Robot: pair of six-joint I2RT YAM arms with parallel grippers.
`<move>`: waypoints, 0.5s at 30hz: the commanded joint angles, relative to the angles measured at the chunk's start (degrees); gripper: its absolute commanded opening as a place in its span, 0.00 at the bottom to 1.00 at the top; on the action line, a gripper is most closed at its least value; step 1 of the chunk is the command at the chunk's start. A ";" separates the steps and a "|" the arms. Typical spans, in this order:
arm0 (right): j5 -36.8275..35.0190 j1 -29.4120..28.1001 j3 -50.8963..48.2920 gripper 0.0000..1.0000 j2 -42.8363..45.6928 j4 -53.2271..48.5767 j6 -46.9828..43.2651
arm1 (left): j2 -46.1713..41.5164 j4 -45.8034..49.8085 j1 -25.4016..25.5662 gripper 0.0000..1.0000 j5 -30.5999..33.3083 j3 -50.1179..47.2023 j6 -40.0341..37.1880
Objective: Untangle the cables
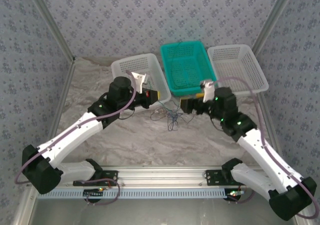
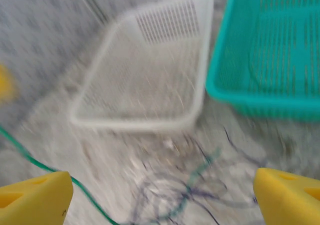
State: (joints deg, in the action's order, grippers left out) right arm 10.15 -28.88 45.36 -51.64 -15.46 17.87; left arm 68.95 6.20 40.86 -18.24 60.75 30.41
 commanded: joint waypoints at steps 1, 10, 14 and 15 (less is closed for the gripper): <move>-10.26 -0.58 -5.81 0.86 0.90 3.62 -1.88 | 0.39 -2.38 0.44 0.00 -4.86 4.13 -1.95; 6.21 -0.21 -9.06 0.92 -8.67 11.00 1.51 | 0.40 -0.81 1.83 0.00 -4.83 6.57 -3.61; 3.21 2.96 -12.70 0.81 -10.82 11.97 -4.43 | 0.48 -0.93 1.86 0.00 -4.23 6.28 -3.35; 4.95 4.99 -13.94 0.79 -10.28 12.84 -4.36 | 0.49 -0.67 1.84 0.00 -4.34 6.39 -3.35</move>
State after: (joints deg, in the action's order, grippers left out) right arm 12.71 -27.42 34.22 -62.06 -5.06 16.73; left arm 69.23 6.22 42.44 -21.87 65.06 28.01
